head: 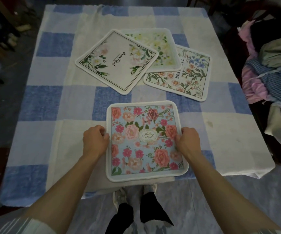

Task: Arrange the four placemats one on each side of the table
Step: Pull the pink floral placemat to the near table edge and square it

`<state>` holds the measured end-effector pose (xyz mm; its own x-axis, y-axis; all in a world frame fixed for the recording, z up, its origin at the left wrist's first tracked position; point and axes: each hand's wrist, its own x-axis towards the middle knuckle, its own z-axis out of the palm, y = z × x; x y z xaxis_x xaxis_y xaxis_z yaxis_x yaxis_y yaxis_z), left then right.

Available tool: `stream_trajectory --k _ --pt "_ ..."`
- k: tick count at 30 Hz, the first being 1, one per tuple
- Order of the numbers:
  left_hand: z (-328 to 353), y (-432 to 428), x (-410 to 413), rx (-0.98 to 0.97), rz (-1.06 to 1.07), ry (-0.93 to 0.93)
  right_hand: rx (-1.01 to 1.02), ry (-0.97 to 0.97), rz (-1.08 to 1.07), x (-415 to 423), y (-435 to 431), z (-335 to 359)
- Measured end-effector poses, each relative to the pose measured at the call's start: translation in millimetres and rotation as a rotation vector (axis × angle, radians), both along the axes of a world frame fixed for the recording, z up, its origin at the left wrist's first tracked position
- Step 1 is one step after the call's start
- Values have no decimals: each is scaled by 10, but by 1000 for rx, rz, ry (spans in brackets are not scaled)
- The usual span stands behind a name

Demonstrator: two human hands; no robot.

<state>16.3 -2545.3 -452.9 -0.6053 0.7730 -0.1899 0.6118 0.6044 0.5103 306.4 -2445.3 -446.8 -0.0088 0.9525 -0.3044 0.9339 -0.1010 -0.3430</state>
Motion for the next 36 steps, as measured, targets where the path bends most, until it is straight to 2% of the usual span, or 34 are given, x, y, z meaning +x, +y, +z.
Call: stream_trajectory --k 4,12,22,29,36 --pt "-5 36 29 8 9 -8 3 -6 -67 8 58 -43" --pt "-25 69 177 38 36 -39 62 94 -77 104 -28 -65" --pt "-8 8 72 46 129 -51 60 90 -58 -30 -93 -27" --pt "-10 18 55 -19 70 -47 83 122 -31 -15 -121 19" --pt "113 -42 29 134 -92 -7 170 208 59 -127 -229 248"
